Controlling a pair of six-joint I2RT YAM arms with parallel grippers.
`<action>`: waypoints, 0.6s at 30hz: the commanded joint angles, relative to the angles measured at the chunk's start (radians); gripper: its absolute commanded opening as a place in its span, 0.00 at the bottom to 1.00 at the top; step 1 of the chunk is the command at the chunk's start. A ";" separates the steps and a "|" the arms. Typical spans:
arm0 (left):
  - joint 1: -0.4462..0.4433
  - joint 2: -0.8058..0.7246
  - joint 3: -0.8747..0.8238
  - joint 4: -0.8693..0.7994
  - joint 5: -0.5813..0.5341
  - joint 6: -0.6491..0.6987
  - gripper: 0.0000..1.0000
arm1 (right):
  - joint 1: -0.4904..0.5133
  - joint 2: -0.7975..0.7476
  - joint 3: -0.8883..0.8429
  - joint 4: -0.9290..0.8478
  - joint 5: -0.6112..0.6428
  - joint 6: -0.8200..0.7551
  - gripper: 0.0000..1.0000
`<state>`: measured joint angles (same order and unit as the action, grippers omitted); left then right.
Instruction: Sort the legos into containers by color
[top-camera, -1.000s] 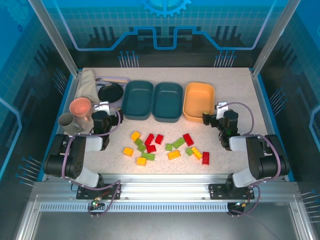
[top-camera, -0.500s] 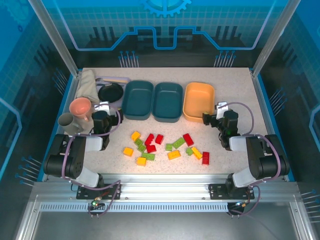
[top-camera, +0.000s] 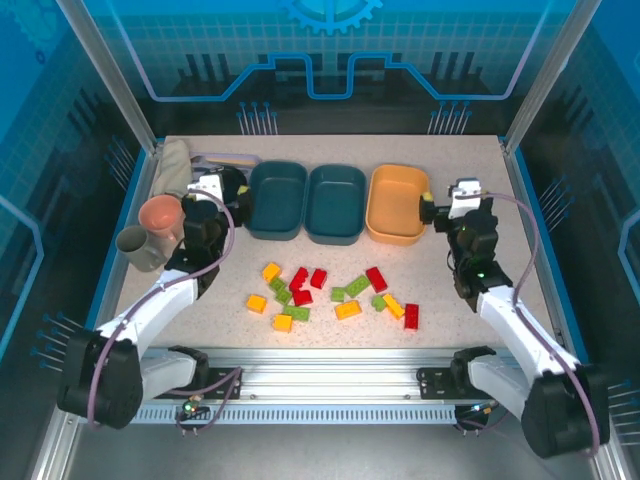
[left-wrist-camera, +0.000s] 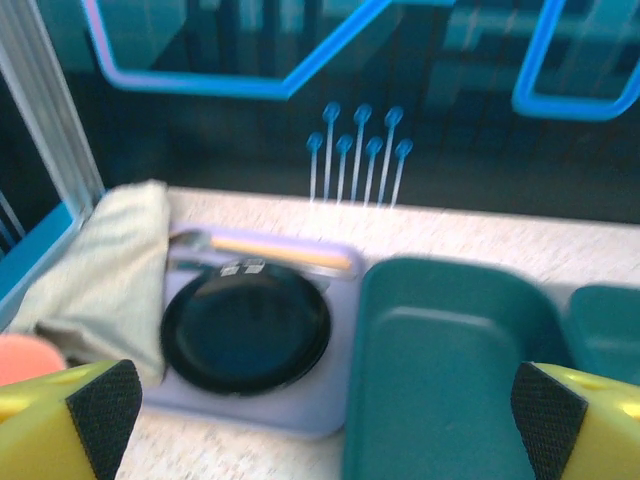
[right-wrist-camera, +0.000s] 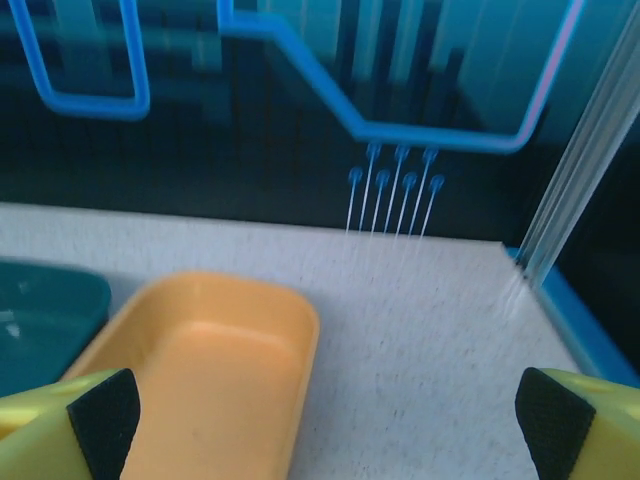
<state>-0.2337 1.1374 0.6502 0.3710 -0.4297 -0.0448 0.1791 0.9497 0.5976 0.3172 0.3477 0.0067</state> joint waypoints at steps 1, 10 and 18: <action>-0.078 -0.059 0.100 -0.112 -0.073 0.018 0.99 | 0.099 -0.114 0.187 -0.294 0.104 -0.016 1.00; -0.058 -0.114 0.417 -0.844 0.196 -0.704 0.99 | 0.065 -0.021 0.650 -1.301 -0.202 0.500 0.98; -0.318 -0.104 0.422 -1.053 0.343 -0.586 0.99 | 0.444 0.089 0.595 -1.662 -0.125 0.707 0.75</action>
<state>-0.4614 1.0542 1.0878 -0.5217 -0.1650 -0.6483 0.5488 1.0519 1.2434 -1.1202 0.2615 0.5884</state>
